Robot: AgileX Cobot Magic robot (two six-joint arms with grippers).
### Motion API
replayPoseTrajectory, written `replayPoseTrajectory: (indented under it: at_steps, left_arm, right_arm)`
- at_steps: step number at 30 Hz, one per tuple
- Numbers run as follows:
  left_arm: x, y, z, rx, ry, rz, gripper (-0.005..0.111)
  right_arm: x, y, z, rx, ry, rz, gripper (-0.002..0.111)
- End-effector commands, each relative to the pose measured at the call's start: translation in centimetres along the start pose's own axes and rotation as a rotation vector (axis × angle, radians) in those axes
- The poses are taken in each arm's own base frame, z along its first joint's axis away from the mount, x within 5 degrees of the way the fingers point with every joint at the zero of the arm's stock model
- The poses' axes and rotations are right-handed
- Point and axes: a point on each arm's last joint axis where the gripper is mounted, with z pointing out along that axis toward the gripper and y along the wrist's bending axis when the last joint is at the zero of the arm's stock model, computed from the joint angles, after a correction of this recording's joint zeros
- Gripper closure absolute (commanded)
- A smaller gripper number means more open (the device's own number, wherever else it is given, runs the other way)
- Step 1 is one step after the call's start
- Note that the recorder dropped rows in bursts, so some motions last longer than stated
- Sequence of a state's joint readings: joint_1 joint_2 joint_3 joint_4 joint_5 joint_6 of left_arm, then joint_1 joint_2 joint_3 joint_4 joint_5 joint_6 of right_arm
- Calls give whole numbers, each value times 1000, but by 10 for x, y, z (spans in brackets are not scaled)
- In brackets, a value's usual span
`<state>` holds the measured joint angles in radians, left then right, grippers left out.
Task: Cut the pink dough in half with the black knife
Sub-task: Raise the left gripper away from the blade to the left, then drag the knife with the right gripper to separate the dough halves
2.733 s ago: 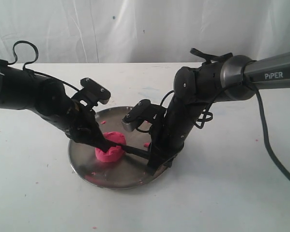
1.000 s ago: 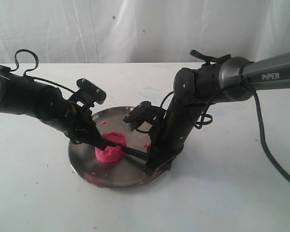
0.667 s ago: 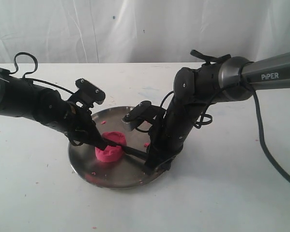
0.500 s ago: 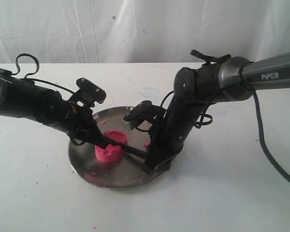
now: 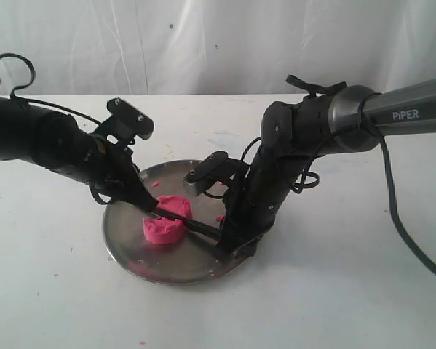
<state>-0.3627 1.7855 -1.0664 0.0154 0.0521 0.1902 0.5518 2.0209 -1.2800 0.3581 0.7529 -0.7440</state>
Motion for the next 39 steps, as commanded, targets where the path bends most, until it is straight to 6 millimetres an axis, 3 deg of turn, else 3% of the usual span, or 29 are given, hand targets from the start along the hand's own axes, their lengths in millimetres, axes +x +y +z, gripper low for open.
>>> replayPoseTrajectory:
  at_steps: [1,9,16,19,30,39]
  left_arm:
    - [-7,2,-25,-4,-27,-11,107]
    - [-12,2,-84,9,-18,-80,107]
    - [18,-10,-124,111,317,-128,107]
    - [24,-12,-127,130,383,-123,107]
    - [23,-12,-110,89,200,-154,107]
    - [23,-12,-110,89,193,-158,107]
  right_arm:
    - [4,-1,6,-12,28,-12,108]
    - [5,1,5,-25,53,-23,108]
    - [7,3,2,-42,72,-26,108]
    - [7,3,2,-44,73,-25,108]
    - [13,1,1,-16,140,63,108]
    - [16,4,1,-44,177,79,108]
